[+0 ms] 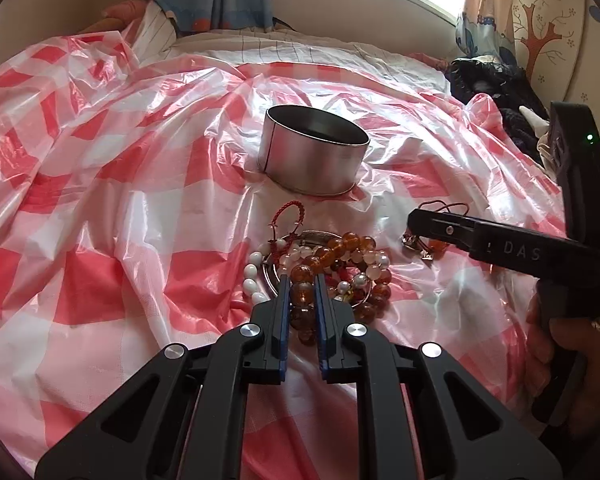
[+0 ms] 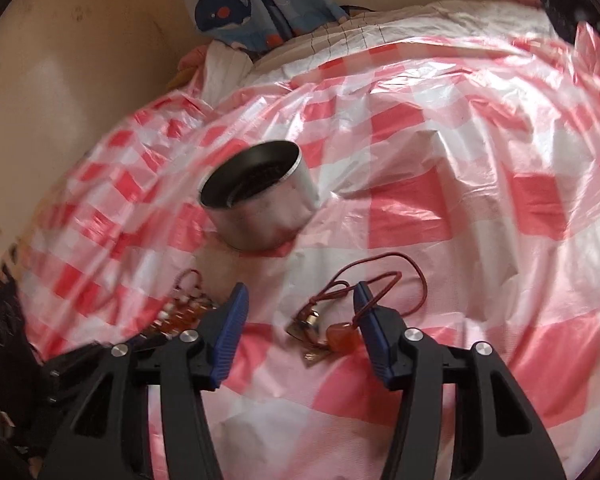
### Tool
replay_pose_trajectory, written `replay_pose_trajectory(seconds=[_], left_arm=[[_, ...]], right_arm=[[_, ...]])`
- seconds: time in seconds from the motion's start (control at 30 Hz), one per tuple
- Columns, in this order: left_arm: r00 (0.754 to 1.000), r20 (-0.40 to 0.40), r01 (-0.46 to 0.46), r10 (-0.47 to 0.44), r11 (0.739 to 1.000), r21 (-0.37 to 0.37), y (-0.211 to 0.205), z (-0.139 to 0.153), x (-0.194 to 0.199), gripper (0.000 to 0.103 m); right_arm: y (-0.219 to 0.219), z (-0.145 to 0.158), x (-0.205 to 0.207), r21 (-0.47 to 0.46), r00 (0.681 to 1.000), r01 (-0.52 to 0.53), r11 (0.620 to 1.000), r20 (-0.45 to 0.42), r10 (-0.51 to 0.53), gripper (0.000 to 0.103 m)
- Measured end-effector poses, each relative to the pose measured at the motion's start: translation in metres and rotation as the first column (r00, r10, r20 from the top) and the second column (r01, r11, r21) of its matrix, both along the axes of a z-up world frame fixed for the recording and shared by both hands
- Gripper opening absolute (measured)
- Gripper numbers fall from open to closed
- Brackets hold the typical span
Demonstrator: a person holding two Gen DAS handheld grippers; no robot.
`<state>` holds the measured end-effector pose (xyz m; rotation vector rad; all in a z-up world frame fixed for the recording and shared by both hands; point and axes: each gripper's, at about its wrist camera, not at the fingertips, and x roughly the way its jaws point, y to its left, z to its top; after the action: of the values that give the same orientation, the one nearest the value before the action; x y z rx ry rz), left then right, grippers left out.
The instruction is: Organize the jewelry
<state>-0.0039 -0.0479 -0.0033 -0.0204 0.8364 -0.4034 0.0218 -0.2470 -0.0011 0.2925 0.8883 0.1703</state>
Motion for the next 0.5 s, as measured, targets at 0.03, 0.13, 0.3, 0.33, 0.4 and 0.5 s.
replay_pose_trajectory(seconds=[0.03, 0.13, 0.3, 0.33, 0.4, 0.5], left_arm=[[1.000, 0.007, 0.003, -0.003, 1.000, 0.006, 0.000, 0.000, -0.001, 0.011], [1.000, 0.021, 0.012, -0.012, 1.000, 0.008, 0.000, -0.001, -0.002, 0.011], [1.000, 0.029, 0.011, -0.011, 1.000, 0.000, 0.000, -0.004, -0.003, 0.011], [0.999, 0.031, 0.012, -0.012, 1.000, 0.000, 0.000, -0.003, -0.003, 0.011], [0.999, 0.030, 0.013, -0.013, 1.000, -0.006, 0.001, -0.004, -0.003, 0.011], [0.999, 0.029, 0.019, -0.018, 1.000, -0.016, 0.002, -0.003, -0.004, 0.011]], right_arm=[[0.002, -0.002, 0.000, -0.027, 1.000, 0.003, 1.000, -0.005, -0.003, 0.053], [-0.004, 0.005, -0.009, -0.030, 1.000, 0.008, 1.000, 0.018, -0.007, 0.054], [-0.012, 0.012, -0.015, -0.121, 0.998, 0.053, 0.991, 0.042, -0.048, 0.062], [-0.008, 0.010, -0.009, -0.160, 0.998, 0.050, 0.986, 0.032, -0.046, 0.065], [0.003, 0.001, 0.003, -0.217, 1.000, 0.012, 0.976, -0.006, -0.014, 0.076], [0.023, -0.018, 0.015, -0.321, 0.997, -0.049, 0.946, -0.069, 0.028, 0.075]])
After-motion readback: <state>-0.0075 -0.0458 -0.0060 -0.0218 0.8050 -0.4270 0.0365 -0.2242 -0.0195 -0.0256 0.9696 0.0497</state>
